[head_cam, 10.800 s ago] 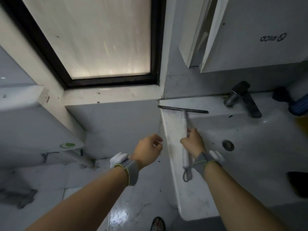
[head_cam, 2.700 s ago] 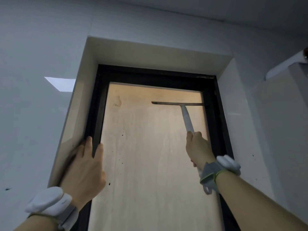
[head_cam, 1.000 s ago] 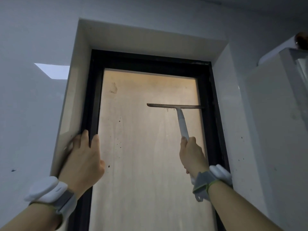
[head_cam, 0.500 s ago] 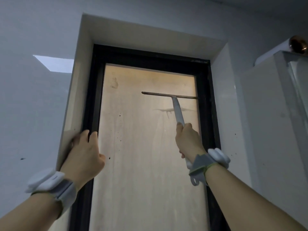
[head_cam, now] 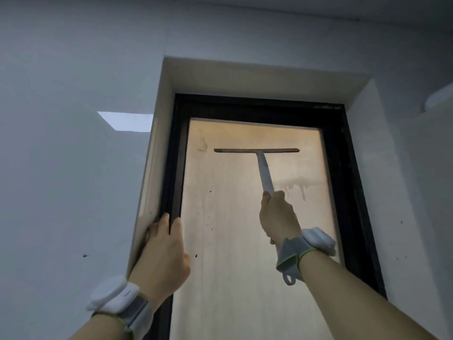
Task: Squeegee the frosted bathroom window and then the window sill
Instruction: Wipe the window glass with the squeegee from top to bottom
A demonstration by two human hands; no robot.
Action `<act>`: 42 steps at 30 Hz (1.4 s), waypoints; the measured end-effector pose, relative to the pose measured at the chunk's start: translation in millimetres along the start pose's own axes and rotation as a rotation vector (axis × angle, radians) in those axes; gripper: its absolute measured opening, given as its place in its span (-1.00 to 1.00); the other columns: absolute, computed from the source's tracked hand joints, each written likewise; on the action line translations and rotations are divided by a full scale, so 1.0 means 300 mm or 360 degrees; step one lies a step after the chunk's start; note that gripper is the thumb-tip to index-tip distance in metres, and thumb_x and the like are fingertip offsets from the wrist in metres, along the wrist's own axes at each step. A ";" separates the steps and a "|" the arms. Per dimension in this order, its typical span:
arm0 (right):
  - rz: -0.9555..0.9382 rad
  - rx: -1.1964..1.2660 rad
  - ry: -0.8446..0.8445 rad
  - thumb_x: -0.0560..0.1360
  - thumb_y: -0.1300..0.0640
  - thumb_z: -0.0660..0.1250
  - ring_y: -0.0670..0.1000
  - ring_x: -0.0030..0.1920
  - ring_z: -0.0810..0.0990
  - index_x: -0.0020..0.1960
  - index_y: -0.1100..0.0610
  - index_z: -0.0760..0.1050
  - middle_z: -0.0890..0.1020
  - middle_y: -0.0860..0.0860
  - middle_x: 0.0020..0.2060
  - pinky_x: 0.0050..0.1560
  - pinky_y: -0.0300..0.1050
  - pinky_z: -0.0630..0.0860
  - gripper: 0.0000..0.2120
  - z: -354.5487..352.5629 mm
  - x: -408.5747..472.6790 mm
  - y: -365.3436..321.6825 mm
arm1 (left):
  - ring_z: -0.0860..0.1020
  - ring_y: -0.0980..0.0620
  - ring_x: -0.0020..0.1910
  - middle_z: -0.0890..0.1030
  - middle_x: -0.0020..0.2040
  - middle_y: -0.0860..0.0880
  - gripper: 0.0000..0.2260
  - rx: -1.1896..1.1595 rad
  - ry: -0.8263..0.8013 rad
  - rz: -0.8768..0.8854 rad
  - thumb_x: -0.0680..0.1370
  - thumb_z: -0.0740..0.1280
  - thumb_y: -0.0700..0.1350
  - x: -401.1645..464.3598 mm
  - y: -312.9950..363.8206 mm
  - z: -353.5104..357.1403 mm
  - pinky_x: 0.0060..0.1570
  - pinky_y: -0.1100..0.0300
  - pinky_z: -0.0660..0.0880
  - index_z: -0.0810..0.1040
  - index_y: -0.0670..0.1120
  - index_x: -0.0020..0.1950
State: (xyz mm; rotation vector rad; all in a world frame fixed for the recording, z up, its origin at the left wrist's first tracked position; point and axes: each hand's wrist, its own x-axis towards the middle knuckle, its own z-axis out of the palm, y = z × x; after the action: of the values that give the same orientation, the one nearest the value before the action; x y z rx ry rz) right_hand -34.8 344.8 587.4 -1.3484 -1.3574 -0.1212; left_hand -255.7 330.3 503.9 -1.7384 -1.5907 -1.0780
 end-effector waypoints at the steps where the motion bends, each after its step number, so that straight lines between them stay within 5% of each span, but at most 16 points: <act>1: -0.0018 -0.0002 0.0008 0.67 -0.11 -0.06 0.10 -0.25 0.60 0.02 0.12 0.23 0.55 0.06 -0.20 -0.17 0.15 0.65 -0.70 0.031 -0.041 0.053 | 0.20 -0.12 0.53 0.12 0.59 -0.14 -0.39 0.0002 -0.0004 0.0007 0.57 0.19 -0.05 -0.001 0.005 0.001 0.51 0.05 0.17 0.09 -0.10 0.59; 7: -0.0119 -0.0033 -0.0017 0.64 -0.15 -0.07 -0.02 -0.37 0.56 -0.09 0.00 0.21 0.55 -0.02 -0.30 -0.42 -0.03 0.59 -0.73 0.109 -0.200 0.204 | 0.29 -0.07 0.49 0.21 0.57 -0.11 -0.48 0.0017 0.0040 0.0002 0.56 0.19 -0.08 0.001 0.012 -0.007 0.48 0.11 0.23 0.20 -0.08 0.53; 14: -0.0086 0.0087 0.0012 0.67 -0.12 -0.05 0.14 -0.26 0.60 0.03 0.11 0.28 0.56 0.08 -0.21 -0.37 0.05 0.62 -0.68 -0.030 -0.095 0.037 | 0.34 -0.05 0.43 0.21 0.56 -0.13 -0.56 0.0059 0.0012 0.0046 0.54 0.18 -0.08 0.003 0.005 0.000 0.47 0.12 0.24 0.27 -0.07 0.42; 18: -0.0087 0.0038 0.0040 0.69 -0.07 -0.03 0.22 -0.11 0.64 0.08 0.19 0.26 0.59 0.16 -0.06 -0.08 0.16 0.64 -0.68 -0.078 0.027 -0.130 | 0.32 -0.05 0.45 0.19 0.57 -0.13 -0.55 0.0068 0.0011 0.0056 0.54 0.18 -0.07 0.005 0.000 0.011 0.48 0.11 0.22 0.24 -0.06 0.44; 25: 0.0118 0.0187 -0.0006 0.68 -0.07 0.01 0.23 0.01 0.64 0.20 0.25 0.32 0.61 0.21 0.07 0.06 0.14 0.61 -0.61 -0.025 0.137 -0.272 | 0.26 -0.09 0.47 0.10 0.59 -0.17 -0.53 0.0156 0.0033 0.0087 0.55 0.12 -0.09 0.003 -0.006 0.017 0.51 0.08 0.15 0.18 -0.06 0.47; 32: -0.0024 0.0055 -0.0036 0.65 -0.14 -0.03 0.06 -0.29 0.55 -0.03 0.08 0.21 0.50 0.00 -0.26 -0.17 0.16 0.65 -0.71 0.139 -0.033 -0.085 | 0.29 -0.10 0.47 0.17 0.58 -0.17 -0.54 0.0113 0.0045 0.0092 0.56 0.12 -0.12 -0.008 -0.006 0.013 0.50 0.08 0.19 0.21 -0.07 0.48; 42: -0.0096 0.0065 -0.0055 0.69 -0.07 -0.01 0.24 -0.03 0.64 0.21 0.25 0.31 0.60 0.20 0.03 0.01 0.18 0.61 -0.61 -0.012 -0.020 -0.227 | 0.36 -0.06 0.42 0.25 0.55 -0.12 -0.72 -0.0092 0.0064 0.0080 0.55 0.18 -0.13 -0.003 -0.004 0.001 0.42 0.17 0.30 0.35 -0.04 0.26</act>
State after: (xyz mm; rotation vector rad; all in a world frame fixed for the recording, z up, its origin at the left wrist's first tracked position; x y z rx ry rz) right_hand -84.1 315.9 625.3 -1.2813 -1.4233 -0.1109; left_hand -256.9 330.3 502.8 -1.7731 -1.4975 -1.1379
